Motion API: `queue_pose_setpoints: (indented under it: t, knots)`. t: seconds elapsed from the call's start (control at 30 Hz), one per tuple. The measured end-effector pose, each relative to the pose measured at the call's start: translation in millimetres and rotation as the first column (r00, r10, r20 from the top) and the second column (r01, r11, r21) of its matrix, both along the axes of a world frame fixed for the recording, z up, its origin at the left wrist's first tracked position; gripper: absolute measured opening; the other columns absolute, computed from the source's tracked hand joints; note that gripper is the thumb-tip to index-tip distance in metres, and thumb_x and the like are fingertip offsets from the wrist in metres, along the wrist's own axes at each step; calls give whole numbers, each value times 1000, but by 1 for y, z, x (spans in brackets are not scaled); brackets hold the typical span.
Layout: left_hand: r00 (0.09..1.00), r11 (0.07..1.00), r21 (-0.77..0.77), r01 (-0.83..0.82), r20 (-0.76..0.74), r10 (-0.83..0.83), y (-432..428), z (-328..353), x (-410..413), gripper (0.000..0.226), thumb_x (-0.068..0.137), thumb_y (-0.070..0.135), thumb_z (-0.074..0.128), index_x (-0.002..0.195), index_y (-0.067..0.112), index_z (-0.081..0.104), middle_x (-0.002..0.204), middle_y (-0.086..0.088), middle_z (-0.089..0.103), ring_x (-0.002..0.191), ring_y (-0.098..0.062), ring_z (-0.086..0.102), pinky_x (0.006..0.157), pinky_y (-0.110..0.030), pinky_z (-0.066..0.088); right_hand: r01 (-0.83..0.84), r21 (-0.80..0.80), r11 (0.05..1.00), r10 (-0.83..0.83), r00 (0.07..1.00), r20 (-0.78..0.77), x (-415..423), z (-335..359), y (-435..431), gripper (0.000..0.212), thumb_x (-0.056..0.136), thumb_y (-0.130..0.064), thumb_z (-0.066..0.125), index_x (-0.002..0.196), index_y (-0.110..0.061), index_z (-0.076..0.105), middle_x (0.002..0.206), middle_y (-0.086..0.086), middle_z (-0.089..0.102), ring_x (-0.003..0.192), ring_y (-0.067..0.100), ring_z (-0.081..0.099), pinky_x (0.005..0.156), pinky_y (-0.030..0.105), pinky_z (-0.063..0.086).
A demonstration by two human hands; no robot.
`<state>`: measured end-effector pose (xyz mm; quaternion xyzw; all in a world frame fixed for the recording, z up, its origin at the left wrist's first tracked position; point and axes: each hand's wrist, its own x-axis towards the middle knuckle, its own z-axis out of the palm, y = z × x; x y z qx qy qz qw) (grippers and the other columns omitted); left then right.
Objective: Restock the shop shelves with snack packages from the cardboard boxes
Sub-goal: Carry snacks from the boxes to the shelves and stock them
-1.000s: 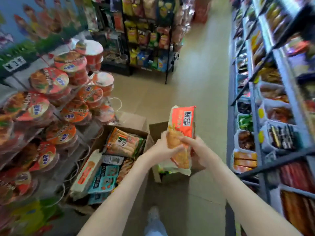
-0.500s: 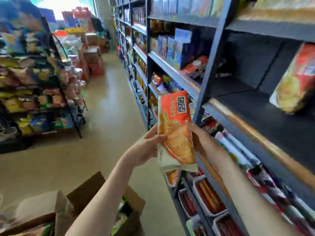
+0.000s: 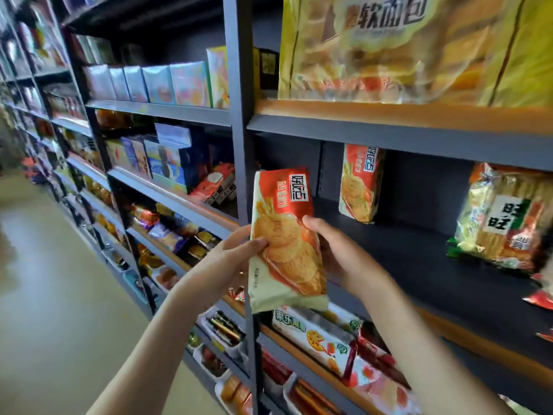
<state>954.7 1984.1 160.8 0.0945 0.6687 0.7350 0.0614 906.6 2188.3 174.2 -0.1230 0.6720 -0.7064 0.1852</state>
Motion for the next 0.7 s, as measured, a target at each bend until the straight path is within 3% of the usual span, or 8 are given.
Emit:
queue_pose_setpoints:
  t: [0.07, 0.13, 0.23, 0.37, 0.47, 0.53, 0.63, 0.7]
  knots:
    - [1000, 999, -38, -3, -16, 2, 0, 7, -23, 45, 86, 33, 65, 129, 26, 55, 117, -11, 68, 103, -31, 67, 80, -40, 56, 33, -48, 998, -32, 999, 28, -13, 6, -3, 41, 85, -45, 62, 116, -18, 64, 110, 7, 71, 107, 25, 66, 102, 44, 45]
    - [999, 999, -44, 16, -35, -17, 3, 12, -46, 39, 92, 27, 58, 130, 28, 52, 115, -7, 69, 103, -28, 68, 83, -41, 55, 78, -36, 996, -79, 996, -30, -26, 9, -5, 47, 80, -40, 69, 122, -22, 60, 113, 3, 70, 108, 23, 65, 103, 46, 44]
    - [996, 998, -13, 61, -65, -62, 14, 16, -84, 35, 100, 20, 48, 133, 29, 50, 118, -4, 68, 107, -25, 66, 91, -45, 52, 209, -81, 975, -216, 971, -97, -48, 11, -2, 41, 84, -23, 68, 123, -24, 58, 115, -1, 69, 110, 20, 64, 102, 45, 44]
    - [985, 996, -83, 39, -166, -53, 42, 19, -149, 29, 102, 14, 42, 129, 22, 47, 121, -6, 63, 110, -25, 62, 94, -44, 51, 389, -49, 920, -392, 905, -165, -83, 13, 7, 45, 81, -22, 72, 122, -33, 57, 126, -6, 63, 120, 20, 55, 112, 49, 30]
    - [982, 990, -141, 2, -187, -29, 66, 25, -186, 29, 98, 2, 41, 112, 24, 52, 104, -6, 64, 86, -20, 63, 75, -34, 53, 484, 20, 875, -466, 853, -234, -111, 16, 18, 58, 84, -10, 69, 135, -28, 46, 131, -1, 58, 121, 21, 54, 109, 44, 37]
    - [983, 989, -150, 12, -178, -38, 79, 23, -203, 30, 95, -2, 40, 108, 21, 54, 99, -3, 63, 81, -16, 60, 69, -26, 50, 522, 75, 850, -485, 830, -277, -127, 11, 28, 59, 85, -2, 66, 135, -24, 45, 130, 2, 59, 121, 22, 54, 106, 44, 41]
    - [968, 976, -217, 25, -239, -78, 94, 14, -225, 29, 97, 9, 42, 108, 30, 59, 104, 2, 66, 92, -17, 62, 78, -32, 53, 608, 197, 769, -522, 775, -357, -144, -3, 42, 45, 87, -4, 64, 126, -23, 51, 122, 0, 62, 117, 21, 57, 100, 42, 46]
    - [938, 947, -322, -3, -329, -108, 103, 14, -239, 31, 97, 21, 42, 117, 38, 58, 107, 6, 68, 96, -17, 65, 84, -38, 56, 672, 229, 704, -555, 722, -413, -158, -9, 49, 42, 88, -11, 66, 126, -20, 52, 123, 0, 61, 114, 19, 58, 98, 39, 47]
